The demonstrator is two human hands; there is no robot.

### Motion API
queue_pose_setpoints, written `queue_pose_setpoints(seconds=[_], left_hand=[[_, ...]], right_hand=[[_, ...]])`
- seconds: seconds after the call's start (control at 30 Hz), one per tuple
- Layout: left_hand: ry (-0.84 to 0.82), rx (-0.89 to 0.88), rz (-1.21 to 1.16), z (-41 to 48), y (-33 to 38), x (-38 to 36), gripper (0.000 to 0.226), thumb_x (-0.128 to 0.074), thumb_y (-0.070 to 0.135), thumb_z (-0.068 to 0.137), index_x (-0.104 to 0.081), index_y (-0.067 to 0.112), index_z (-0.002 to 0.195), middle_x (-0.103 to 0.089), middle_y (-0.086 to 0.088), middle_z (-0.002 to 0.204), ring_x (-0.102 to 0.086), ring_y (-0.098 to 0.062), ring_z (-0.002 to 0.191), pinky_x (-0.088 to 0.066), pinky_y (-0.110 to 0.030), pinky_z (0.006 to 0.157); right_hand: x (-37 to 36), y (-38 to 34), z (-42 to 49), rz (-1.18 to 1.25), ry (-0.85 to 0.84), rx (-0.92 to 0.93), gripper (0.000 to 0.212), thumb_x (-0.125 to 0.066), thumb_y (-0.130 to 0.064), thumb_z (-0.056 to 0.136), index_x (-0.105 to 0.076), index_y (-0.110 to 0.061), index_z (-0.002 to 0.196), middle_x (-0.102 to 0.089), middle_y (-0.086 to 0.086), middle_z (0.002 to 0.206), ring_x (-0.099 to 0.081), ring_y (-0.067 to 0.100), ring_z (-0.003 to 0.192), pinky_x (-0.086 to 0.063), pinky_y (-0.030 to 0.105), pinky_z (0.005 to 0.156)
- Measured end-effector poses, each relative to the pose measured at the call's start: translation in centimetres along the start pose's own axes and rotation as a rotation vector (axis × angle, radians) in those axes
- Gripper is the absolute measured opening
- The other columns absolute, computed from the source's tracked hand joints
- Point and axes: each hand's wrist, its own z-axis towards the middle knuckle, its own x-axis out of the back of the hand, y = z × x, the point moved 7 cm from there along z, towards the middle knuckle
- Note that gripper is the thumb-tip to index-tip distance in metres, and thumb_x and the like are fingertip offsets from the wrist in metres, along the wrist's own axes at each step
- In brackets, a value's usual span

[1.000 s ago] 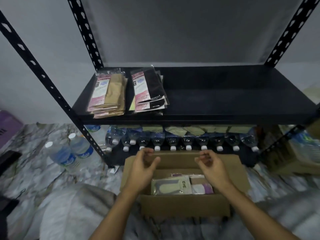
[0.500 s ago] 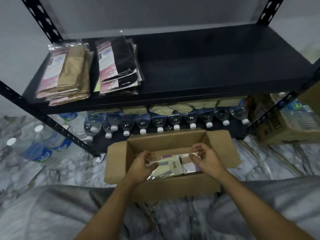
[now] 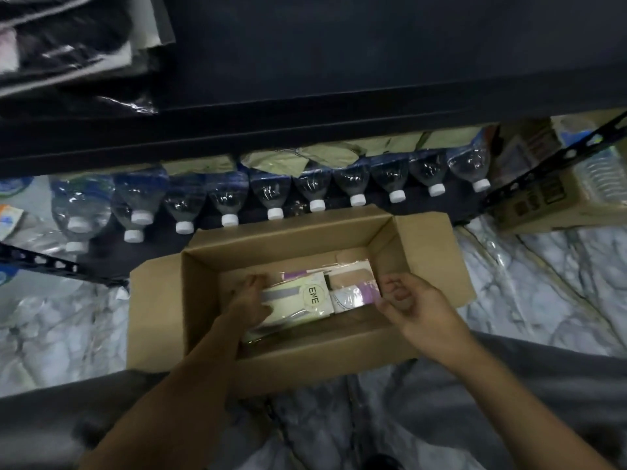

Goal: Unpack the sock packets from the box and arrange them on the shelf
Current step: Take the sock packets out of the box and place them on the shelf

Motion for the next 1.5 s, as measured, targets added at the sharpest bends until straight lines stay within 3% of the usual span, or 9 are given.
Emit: queue_pose_setpoints(seconds=[0.23, 0.5, 0.67, 0.77, 0.9, 1.1, 1.23, 1.37, 1.5], left_hand=[[-0.031, 0.028, 0.209, 1.8, -0.6, -0.6, 0.075, -0.068, 0.035, 0.081, -0.034, 0.027, 0.147, -0.031, -0.003, 0.157, -0.023, -0.028, 0.145, -0.019, -0.042, 0.115], [-0.112, 0.053, -0.141, 0.1, -0.5, 0.1, 0.065, -0.084, 0.014, 0.071, -0.057, 0.015, 0.130, -0.062, -0.008, 0.127, -0.059, -0.026, 0.112, -0.050, -0.038, 0.095], [-0.080, 0.026, -0.329, -2.7, 0.7, 2.4, 0.053, -0.081, 0.005, 0.073, -0.063, 0.015, 0.122, -0.064, 0.001, 0.124, -0.058, -0.018, 0.118, -0.048, -0.032, 0.098], [0.046, -0.016, -0.344, -5.4, 2.6, 6.0, 0.042, -0.081, 0.012, 0.076, -0.064, 0.011, 0.114, -0.063, 0.003, 0.108, -0.059, -0.014, 0.102, -0.043, -0.021, 0.079], [0.210, -0.080, -0.302, -10.5, 4.4, 11.1, 0.027, -0.080, 0.021, 0.076, -0.058, 0.017, 0.090, -0.058, 0.006, 0.085, -0.054, -0.012, 0.081, -0.035, -0.010, 0.056], [0.414, -0.115, -0.275, -20.7, 4.1, 17.6, 0.031, -0.083, 0.025, 0.070, -0.055, 0.019, 0.081, -0.063, 0.002, 0.081, -0.058, -0.014, 0.076, -0.037, -0.021, 0.060], [0.565, -0.115, -0.313, -27.7, 3.0, 20.4, 0.033, -0.086, 0.019, 0.069, -0.055, 0.029, 0.072, -0.055, 0.014, 0.062, -0.052, 0.005, 0.061, -0.036, -0.015, 0.053], [0.627, -0.086, -0.356, -30.8, 2.2, 21.2, 0.028, -0.086, 0.015, 0.069, -0.063, 0.022, 0.083, -0.062, 0.015, 0.077, -0.054, 0.020, 0.072, -0.041, -0.006, 0.058], [0.584, -0.087, -0.332, -30.6, 2.0, 20.9, 0.028, -0.082, 0.016, 0.075, -0.061, 0.032, 0.083, -0.063, 0.022, 0.084, -0.057, 0.013, 0.077, -0.041, -0.005, 0.057]], right_hand=[[-0.7, -1.5, 0.5, -0.012, 0.001, 0.070, 0.027, -0.071, -0.018, 0.081, -0.062, -0.025, 0.106, -0.067, -0.009, 0.092, -0.063, 0.005, 0.087, -0.050, 0.021, 0.083], [-0.7, -2.5, 0.8, 0.068, 0.034, 0.067, 0.025, -0.069, -0.012, 0.082, -0.063, -0.022, 0.104, -0.064, -0.007, 0.087, -0.058, 0.002, 0.078, -0.042, 0.004, 0.070], [-0.7, -3.6, 1.0, 0.082, 0.023, 0.078, 0.025, -0.068, -0.014, 0.082, -0.061, -0.030, 0.100, -0.064, -0.008, 0.088, -0.058, 0.012, 0.083, -0.045, 0.018, 0.074], [0.2, -4.9, 0.8, 0.073, 0.034, 0.133, 0.027, -0.068, -0.017, 0.083, -0.059, -0.041, 0.091, -0.065, -0.009, 0.088, -0.060, 0.009, 0.083, -0.049, 0.021, 0.072], [1.5, -6.5, 0.7, 0.109, 0.087, 0.175, 0.022, -0.069, -0.013, 0.082, -0.063, -0.030, 0.095, -0.067, -0.010, 0.085, -0.062, 0.009, 0.083, -0.048, 0.017, 0.075], [1.6, -7.6, 0.3, 0.151, 0.076, 0.170, 0.019, -0.069, -0.008, 0.082, -0.064, -0.018, 0.098, -0.067, -0.001, 0.090, -0.062, 0.014, 0.086, -0.048, 0.025, 0.083], [0.9, -8.1, -0.5, 0.154, 0.048, 0.188, 0.018, -0.067, -0.004, 0.083, -0.063, -0.016, 0.095, -0.067, 0.003, 0.089, -0.062, 0.018, 0.085, -0.045, 0.016, 0.074], [0.4, -7.9, -1.1, 0.073, 0.034, 0.213, 0.019, -0.066, -0.001, 0.082, -0.061, -0.017, 0.092, -0.064, 0.000, 0.085, -0.059, 0.017, 0.079, -0.046, 0.007, 0.069], [-0.4, -6.4, -1.2, -0.064, -0.008, 0.210, 0.023, -0.068, -0.008, 0.081, -0.059, -0.029, 0.086, -0.063, -0.007, 0.085, -0.059, 0.015, 0.080, -0.049, 0.023, 0.076]])
